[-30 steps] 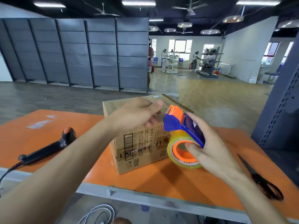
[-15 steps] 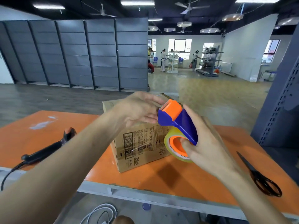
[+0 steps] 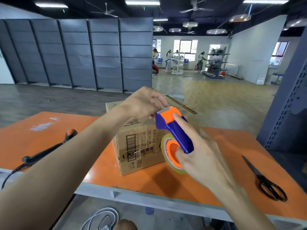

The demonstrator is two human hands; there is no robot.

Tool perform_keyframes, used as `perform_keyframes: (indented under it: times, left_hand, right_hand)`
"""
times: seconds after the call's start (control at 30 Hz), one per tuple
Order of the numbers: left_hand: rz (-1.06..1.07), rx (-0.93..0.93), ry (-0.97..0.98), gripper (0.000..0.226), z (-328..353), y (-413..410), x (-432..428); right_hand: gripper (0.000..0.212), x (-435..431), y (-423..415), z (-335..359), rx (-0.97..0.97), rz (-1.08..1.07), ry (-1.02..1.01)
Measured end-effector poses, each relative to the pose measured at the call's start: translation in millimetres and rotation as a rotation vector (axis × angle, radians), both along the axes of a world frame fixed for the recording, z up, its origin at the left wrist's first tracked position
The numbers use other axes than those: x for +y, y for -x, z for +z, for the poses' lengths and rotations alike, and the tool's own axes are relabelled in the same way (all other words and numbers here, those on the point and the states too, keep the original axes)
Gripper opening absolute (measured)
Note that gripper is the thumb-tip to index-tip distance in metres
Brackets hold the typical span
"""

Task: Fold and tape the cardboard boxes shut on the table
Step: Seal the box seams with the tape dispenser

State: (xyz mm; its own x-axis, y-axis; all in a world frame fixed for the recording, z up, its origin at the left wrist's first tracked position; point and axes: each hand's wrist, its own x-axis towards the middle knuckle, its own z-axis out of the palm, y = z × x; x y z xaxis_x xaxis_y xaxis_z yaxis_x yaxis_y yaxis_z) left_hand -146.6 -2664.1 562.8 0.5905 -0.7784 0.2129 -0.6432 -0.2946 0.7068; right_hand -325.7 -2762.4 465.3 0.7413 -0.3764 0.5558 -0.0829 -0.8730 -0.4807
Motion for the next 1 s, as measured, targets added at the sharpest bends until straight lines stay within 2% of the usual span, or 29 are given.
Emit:
perform_keyframes:
  times: [0.07, 0.27, 0.47, 0.73, 1.0]
  left_hand:
    - [-0.027, -0.029, -0.005, 0.026, -0.8, -4.9, -1.5]
    - [-0.059, -0.14, -0.077, 0.023, -8.5, -24.7, -6.4]
    - [-0.102, -0.14, -0.079, 0.019, -21.9, -28.7, -14.5]
    - [-0.105, -0.21, 0.034, 0.025, -21.5, -24.2, -9.5]
    - [-0.048, -0.271, -0.004, 0.024, -20.7, -29.6, -16.5]
  right_hand:
    - [0.076, 10.0, 6.1, -1.0, -0.012, -0.065, -0.03]
    - [0.075, 19.5, 21.4, -20.8, 0.018, -0.124, -0.055]
    - [0.079, 28.8, 10.0, -38.2, 0.029, -0.168, -0.005]
    - [0.101, 36.2, 3.8, -51.2, 0.032, -0.254, 0.043]
    - [0.091, 24.3, -6.2, -47.6, 0.014, -0.259, 0.067]
